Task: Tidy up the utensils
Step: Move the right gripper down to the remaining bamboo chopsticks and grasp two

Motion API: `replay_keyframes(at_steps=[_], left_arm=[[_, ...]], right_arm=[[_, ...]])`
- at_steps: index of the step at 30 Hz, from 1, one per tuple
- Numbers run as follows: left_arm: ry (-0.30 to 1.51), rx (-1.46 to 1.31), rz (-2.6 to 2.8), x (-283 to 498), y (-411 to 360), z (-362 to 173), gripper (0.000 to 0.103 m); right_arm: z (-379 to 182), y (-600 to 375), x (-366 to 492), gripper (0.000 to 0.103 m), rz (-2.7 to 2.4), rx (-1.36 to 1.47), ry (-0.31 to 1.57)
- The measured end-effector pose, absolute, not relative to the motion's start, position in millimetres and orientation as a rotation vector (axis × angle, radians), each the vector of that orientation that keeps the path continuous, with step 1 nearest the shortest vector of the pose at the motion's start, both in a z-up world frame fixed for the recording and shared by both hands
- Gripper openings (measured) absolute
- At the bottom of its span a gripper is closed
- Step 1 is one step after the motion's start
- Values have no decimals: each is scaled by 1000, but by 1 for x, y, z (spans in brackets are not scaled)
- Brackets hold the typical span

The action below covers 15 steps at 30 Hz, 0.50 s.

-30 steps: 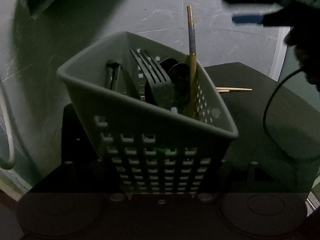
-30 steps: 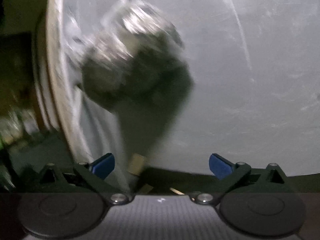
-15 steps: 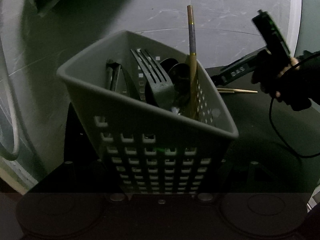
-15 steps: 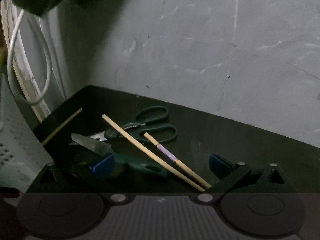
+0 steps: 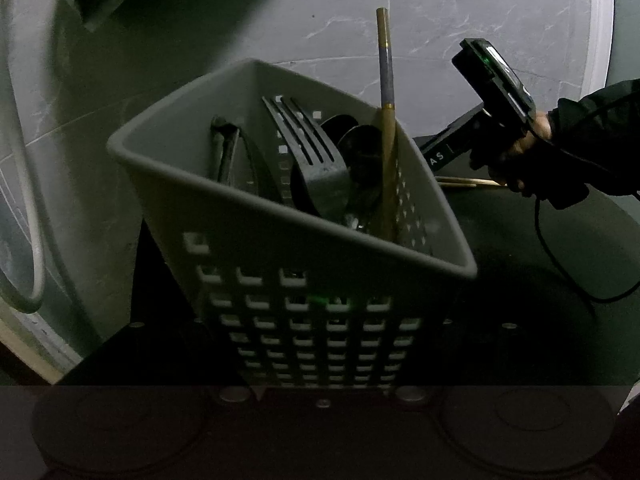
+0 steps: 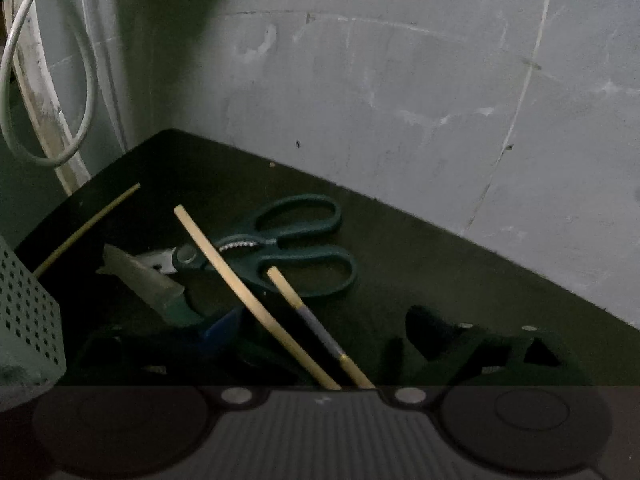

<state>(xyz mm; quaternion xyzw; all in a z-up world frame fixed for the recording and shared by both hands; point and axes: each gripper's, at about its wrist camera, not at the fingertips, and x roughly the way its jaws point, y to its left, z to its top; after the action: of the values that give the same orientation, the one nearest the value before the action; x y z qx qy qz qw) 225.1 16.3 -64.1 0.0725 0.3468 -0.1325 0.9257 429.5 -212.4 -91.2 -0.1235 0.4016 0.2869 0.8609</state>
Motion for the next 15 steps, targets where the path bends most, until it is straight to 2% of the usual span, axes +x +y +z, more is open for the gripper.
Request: replay_keyframes(at_steps=[7, 10, 12, 15], left_arm=[[712, 147, -265, 225, 15, -64, 77], [712, 147, -266, 225, 15, -64, 77], [712, 148, -266, 225, 15, -64, 77], [712, 147, -265, 225, 15, -64, 77]], right_arm=[[-95, -223, 432, 78, 636, -266, 848], [-93, -226, 433, 70, 650, -275, 849], [-90, -228, 431, 58, 668, -289, 852], [-87, -227, 429, 51, 692, -316, 875]])
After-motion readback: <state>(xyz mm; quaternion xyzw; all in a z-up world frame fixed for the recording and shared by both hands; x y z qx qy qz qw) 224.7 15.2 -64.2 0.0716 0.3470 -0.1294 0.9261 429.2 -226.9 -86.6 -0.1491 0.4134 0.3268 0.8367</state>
